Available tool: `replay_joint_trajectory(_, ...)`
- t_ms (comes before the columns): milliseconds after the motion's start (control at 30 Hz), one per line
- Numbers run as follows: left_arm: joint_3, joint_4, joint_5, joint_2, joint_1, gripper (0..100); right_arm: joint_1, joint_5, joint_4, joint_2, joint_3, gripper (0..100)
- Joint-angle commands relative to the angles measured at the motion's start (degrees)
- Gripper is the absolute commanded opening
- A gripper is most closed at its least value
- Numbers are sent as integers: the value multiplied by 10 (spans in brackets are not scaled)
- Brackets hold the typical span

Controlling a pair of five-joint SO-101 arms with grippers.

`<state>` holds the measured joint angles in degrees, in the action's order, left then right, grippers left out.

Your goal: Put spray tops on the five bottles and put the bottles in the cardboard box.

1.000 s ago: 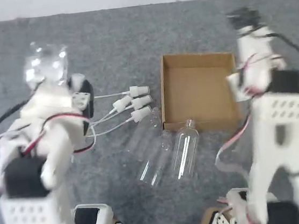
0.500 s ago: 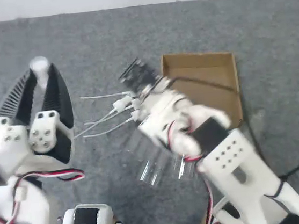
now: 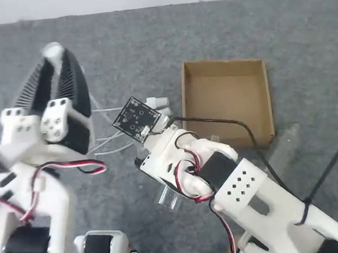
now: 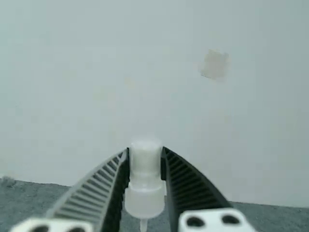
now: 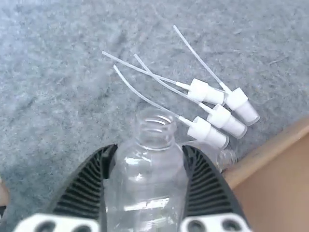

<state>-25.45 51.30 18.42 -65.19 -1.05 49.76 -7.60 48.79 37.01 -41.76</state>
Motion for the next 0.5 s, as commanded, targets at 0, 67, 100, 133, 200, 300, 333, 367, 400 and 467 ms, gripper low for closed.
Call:
replay_joint_trajectory(0, -7, -17, 6, -9, -18, 50, 6, 9, -62, 33, -19, 6)
replay_joint_trajectory(67, -13, -18, 6, -9, -27, 24, 6, 16, -120, 51, -61, 6)
replay_joint_trajectory(100, -13, -18, 6, -8, -33, 16, 6, 22, -151, 65, -84, 6)
replay_joint_trajectory(133, -13, -18, 6, -8, -36, 13, 6, 25, -181, 80, -105, 6)
replay_joint_trajectory(200, -14, -18, 6, -7, -36, 13, 6, 24, -216, 109, -140, 6)
replay_joint_trajectory(300, -22, -18, 6, -8, -38, 13, 6, 25, -220, 146, -158, 6)
replay_joint_trajectory(333, -29, -18, 6, -9, -39, 13, 6, 25, -220, 156, -160, 6)
replay_joint_trajectory(367, -36, -19, 6, -8, -39, 13, 6, 25, -219, 162, -160, 6)
replay_joint_trajectory(400, -41, -20, 8, -8, -39, 13, 6, 25, -219, 166, -160, 6)
replay_joint_trajectory(467, -51, -20, 27, -9, -39, 13, 7, 25, -219, 166, -160, 6)
